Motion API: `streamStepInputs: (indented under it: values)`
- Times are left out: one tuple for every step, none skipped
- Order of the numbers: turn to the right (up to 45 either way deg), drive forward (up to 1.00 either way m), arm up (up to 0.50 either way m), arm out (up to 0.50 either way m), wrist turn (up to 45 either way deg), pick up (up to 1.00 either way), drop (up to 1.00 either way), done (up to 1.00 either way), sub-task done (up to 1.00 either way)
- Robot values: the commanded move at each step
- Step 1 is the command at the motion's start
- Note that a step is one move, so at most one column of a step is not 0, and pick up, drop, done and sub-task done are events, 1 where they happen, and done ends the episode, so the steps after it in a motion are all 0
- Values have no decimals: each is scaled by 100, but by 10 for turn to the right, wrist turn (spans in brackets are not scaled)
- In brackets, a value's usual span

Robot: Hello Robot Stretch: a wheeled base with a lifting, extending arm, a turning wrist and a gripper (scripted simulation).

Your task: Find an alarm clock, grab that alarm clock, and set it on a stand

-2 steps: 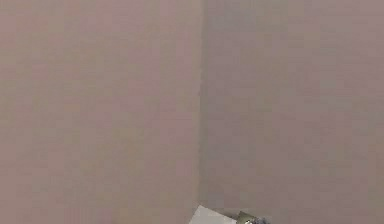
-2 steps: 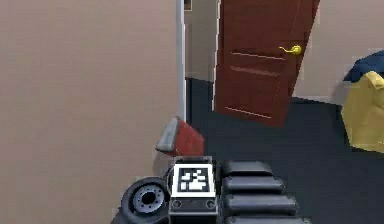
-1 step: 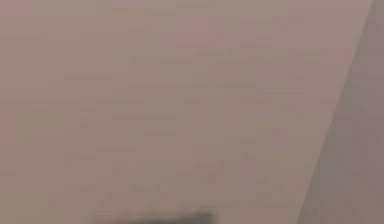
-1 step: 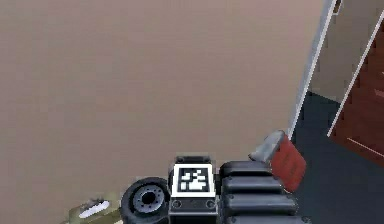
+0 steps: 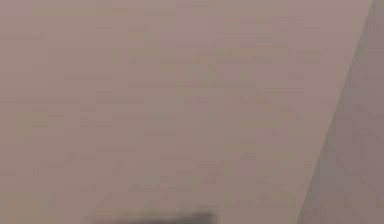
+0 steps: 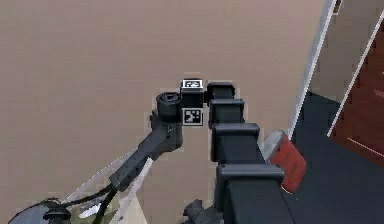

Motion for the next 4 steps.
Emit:
streamStepInputs:
  values:
    - [0,0,0,0,390,0,0,0,0]
    - [0,0,-18,0,0,0,0,0,0]
    - [0,0,-32,0,0,0,0,0,0]
    - [0,0,0,0,0,0,100,0,0]
